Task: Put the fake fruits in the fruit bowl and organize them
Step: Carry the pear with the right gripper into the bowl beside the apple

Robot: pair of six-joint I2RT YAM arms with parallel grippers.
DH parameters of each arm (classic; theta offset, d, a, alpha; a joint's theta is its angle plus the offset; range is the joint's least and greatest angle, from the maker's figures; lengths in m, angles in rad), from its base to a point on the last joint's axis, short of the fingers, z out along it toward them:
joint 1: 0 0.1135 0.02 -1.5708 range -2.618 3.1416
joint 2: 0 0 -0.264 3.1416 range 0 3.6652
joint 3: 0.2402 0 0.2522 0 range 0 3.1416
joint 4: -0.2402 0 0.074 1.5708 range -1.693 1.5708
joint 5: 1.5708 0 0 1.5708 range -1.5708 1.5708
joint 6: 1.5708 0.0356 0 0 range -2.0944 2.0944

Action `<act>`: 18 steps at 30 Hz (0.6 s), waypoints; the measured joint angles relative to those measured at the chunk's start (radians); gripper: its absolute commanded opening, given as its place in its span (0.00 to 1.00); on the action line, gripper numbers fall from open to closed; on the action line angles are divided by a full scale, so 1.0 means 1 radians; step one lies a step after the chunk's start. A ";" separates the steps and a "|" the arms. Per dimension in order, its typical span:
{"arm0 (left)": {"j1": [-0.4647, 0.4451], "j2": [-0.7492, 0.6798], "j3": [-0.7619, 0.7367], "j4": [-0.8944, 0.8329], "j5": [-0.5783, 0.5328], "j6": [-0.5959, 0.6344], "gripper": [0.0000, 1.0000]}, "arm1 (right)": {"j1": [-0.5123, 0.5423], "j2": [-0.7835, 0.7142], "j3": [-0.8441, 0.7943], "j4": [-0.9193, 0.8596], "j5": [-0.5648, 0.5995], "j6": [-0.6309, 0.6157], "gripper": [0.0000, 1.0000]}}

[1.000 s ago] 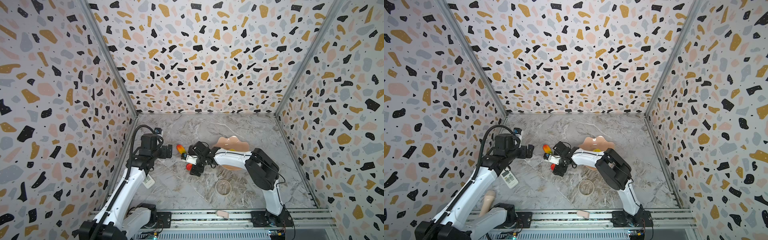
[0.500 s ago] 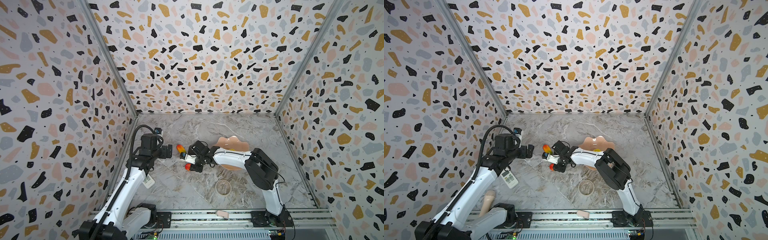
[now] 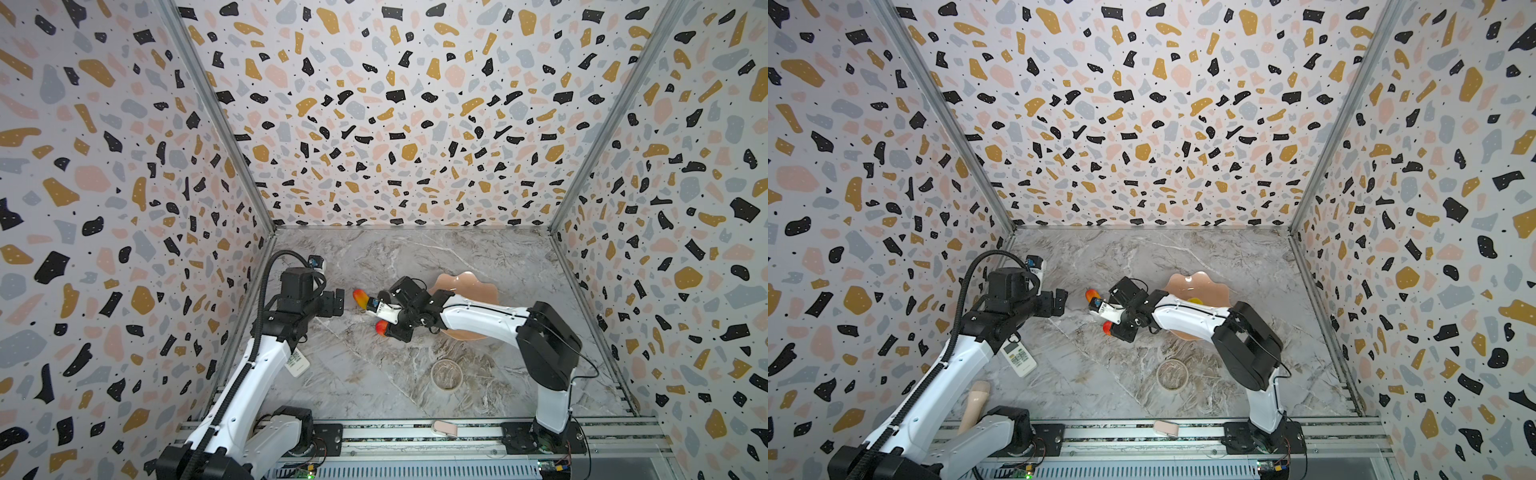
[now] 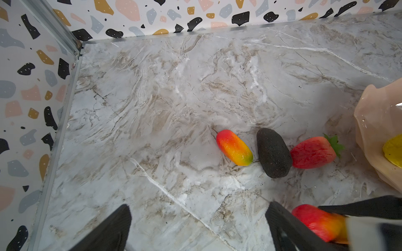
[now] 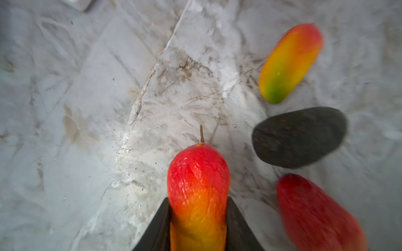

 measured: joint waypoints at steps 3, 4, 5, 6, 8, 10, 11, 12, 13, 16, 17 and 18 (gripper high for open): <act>0.000 -0.001 0.000 0.000 0.003 0.000 1.00 | -0.064 -0.162 -0.062 0.004 0.030 0.058 0.00; 0.000 -0.002 0.000 0.000 0.004 0.000 1.00 | -0.089 -0.211 -0.080 0.005 0.046 0.077 0.00; 0.000 -0.002 0.000 0.000 0.004 0.000 1.00 | -0.115 -0.258 -0.097 0.003 0.066 0.100 0.00; 0.000 -0.002 0.000 0.000 0.004 0.000 1.00 | -0.148 -0.303 -0.116 0.003 0.087 0.123 0.00; 0.000 -0.002 0.000 0.000 0.005 0.000 0.99 | -0.211 -0.379 -0.159 -0.002 0.133 0.171 0.00; 0.000 -0.002 0.000 0.000 0.005 0.000 1.00 | -0.278 -0.436 -0.204 -0.011 0.169 0.220 0.00; 0.000 -0.002 0.000 0.000 0.006 0.000 1.00 | -0.318 -0.465 -0.232 -0.013 0.189 0.247 0.00; 0.000 -0.002 0.000 0.000 0.007 0.000 1.00 | -0.348 -0.484 -0.254 -0.018 0.202 0.265 0.00; 0.000 -0.002 0.000 0.000 0.008 0.000 1.00 | -0.392 -0.508 -0.283 -0.021 0.211 0.288 0.00; 0.000 -0.002 0.000 0.000 0.009 0.000 1.00 | -0.495 -0.541 -0.336 -0.032 0.239 0.330 0.00; 0.000 -0.002 0.000 0.000 0.011 0.000 0.99 | -0.523 -0.542 -0.349 -0.032 0.246 0.340 0.00; 0.000 -0.002 0.000 0.000 0.012 0.000 1.00 | -0.543 -0.542 -0.359 -0.032 0.250 0.346 0.00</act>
